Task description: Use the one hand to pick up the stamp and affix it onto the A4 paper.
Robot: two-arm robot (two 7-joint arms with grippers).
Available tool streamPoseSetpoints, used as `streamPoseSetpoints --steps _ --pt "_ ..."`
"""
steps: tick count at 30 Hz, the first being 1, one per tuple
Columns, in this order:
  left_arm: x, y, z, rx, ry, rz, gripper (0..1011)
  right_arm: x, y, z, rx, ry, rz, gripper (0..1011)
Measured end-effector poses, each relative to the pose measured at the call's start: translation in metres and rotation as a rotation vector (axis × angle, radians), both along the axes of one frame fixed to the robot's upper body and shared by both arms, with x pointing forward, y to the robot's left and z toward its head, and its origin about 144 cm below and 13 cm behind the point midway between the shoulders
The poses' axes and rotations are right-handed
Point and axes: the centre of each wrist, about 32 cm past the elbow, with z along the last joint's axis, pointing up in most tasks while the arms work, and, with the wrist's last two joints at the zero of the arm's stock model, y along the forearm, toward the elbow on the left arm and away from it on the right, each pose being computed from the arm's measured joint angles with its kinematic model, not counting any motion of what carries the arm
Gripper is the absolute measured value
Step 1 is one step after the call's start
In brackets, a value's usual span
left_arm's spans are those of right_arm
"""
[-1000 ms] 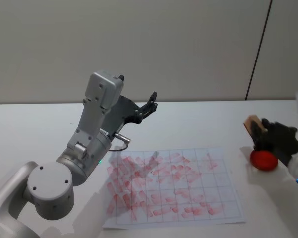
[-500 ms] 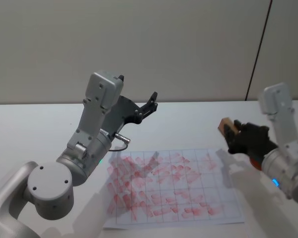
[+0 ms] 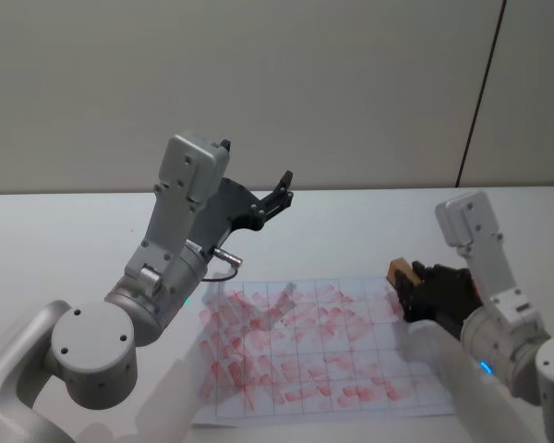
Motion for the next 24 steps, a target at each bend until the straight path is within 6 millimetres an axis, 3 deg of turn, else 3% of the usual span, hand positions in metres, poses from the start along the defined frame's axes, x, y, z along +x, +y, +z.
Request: streamPoseSetpoints --steps 24 --pt "0.0 0.0 0.0 0.0 0.0 0.0 1001 0.0 0.013 -0.029 -0.014 0.039 0.058 223"
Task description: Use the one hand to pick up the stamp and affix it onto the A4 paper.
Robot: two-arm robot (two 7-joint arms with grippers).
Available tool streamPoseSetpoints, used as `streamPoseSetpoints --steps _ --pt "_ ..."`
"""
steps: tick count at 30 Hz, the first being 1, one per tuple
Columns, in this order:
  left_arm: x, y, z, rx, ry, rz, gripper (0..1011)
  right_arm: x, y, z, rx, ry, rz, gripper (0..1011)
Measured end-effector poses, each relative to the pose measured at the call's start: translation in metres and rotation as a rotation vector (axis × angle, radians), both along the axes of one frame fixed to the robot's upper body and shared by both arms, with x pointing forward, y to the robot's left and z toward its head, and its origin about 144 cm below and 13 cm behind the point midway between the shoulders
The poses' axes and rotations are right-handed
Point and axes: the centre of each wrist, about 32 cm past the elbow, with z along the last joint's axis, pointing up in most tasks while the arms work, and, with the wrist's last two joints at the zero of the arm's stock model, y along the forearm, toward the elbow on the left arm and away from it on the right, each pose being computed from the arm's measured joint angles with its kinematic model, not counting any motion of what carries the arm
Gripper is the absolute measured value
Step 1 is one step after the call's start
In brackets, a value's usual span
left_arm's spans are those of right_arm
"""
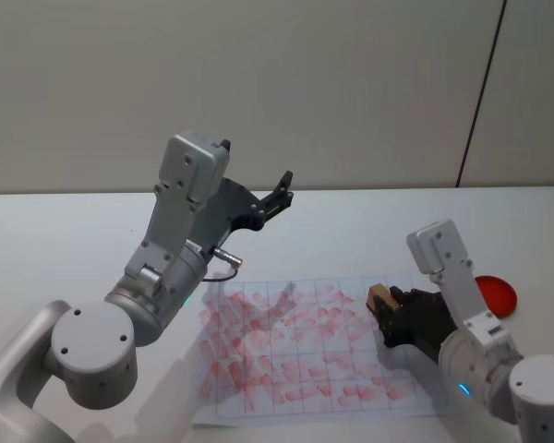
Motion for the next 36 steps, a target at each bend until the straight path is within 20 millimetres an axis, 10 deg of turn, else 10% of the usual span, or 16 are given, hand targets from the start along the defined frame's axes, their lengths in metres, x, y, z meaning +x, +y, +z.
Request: streamPoseSetpoints --steps 36 --pt "0.0 0.0 0.0 0.0 0.0 0.0 1001 -0.005 -0.006 -0.008 0.026 0.016 -0.018 224"
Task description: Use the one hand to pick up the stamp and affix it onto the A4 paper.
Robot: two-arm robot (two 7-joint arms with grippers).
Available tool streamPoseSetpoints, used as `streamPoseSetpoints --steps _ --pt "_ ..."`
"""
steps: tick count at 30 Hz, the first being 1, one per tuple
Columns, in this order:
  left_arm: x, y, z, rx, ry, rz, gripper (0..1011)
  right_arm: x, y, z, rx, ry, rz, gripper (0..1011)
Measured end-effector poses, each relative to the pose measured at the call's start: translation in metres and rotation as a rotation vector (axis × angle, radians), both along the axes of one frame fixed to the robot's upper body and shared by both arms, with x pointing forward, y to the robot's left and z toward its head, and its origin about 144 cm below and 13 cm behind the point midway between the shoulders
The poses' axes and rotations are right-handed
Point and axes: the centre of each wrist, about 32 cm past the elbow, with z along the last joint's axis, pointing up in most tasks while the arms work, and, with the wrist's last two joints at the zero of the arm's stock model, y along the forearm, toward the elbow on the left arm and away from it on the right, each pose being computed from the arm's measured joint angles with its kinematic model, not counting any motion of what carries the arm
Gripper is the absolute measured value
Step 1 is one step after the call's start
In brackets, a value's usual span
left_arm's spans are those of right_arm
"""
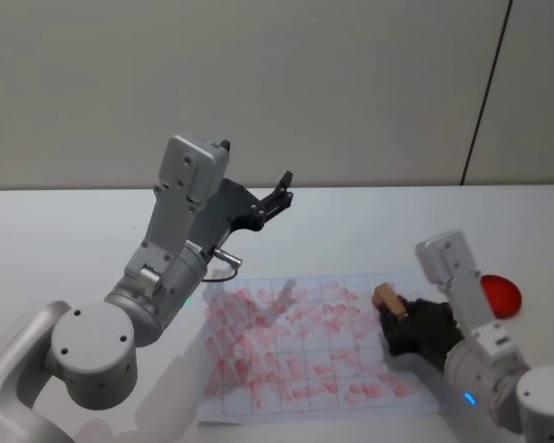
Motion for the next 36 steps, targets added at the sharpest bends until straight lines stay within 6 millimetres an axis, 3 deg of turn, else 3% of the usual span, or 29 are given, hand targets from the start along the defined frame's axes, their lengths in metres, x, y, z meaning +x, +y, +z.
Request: streamPoseSetpoints --steps 12,19,28,36 --pt "0.0 0.0 0.0 0.0 0.0 0.0 1001 0.003 -0.008 0.053 0.118 -0.158 -0.07 224" --pt "0.0 0.0 0.0 0.0 0.0 0.0 1001 0.003 -0.015 0.072 0.17 -0.196 -0.128 224" --pt "0.0 0.0 0.0 0.0 0.0 0.0 1001 0.002 -0.027 0.081 0.191 -0.17 -0.209 223" --pt "0.0 0.0 0.0 0.0 0.0 0.0 1001 0.002 -0.041 0.073 0.174 -0.107 -0.28 224"
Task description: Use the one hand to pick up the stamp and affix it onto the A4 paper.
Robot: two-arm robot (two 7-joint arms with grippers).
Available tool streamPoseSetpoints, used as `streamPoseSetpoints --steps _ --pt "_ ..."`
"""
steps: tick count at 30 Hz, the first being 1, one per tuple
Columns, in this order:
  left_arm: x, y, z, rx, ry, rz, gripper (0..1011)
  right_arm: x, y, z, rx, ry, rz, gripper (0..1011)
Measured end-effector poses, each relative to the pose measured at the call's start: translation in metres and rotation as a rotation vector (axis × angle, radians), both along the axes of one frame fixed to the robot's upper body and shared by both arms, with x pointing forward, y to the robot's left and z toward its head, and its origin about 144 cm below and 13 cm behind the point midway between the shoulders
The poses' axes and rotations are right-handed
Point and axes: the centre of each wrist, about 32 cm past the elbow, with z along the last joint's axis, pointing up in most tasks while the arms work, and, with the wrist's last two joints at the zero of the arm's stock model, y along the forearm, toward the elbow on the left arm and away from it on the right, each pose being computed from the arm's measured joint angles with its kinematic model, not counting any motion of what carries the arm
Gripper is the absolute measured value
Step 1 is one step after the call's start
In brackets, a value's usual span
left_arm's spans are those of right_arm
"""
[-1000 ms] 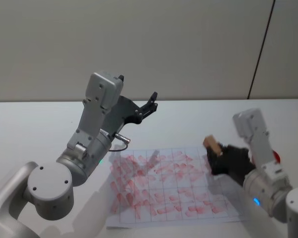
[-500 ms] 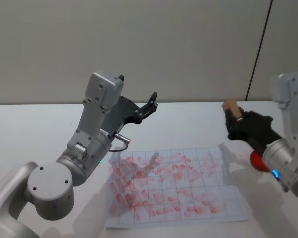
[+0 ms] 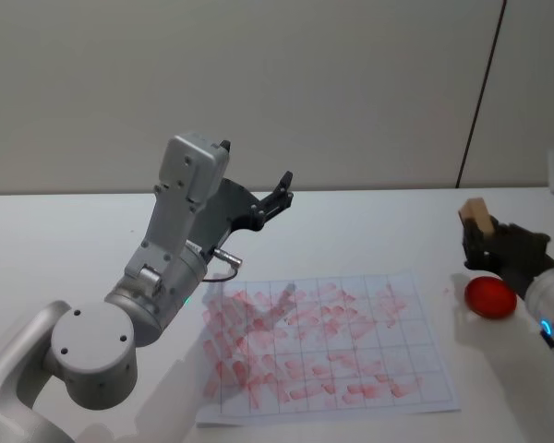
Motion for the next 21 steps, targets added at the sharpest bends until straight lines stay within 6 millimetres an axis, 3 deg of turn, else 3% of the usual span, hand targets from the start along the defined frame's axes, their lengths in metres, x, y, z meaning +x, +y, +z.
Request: streamPoseSetpoints --steps 21 --pt "0.0 0.0 0.0 0.0 0.0 0.0 1001 0.005 -0.025 -0.044 -0.026 0.164 -0.074 224"
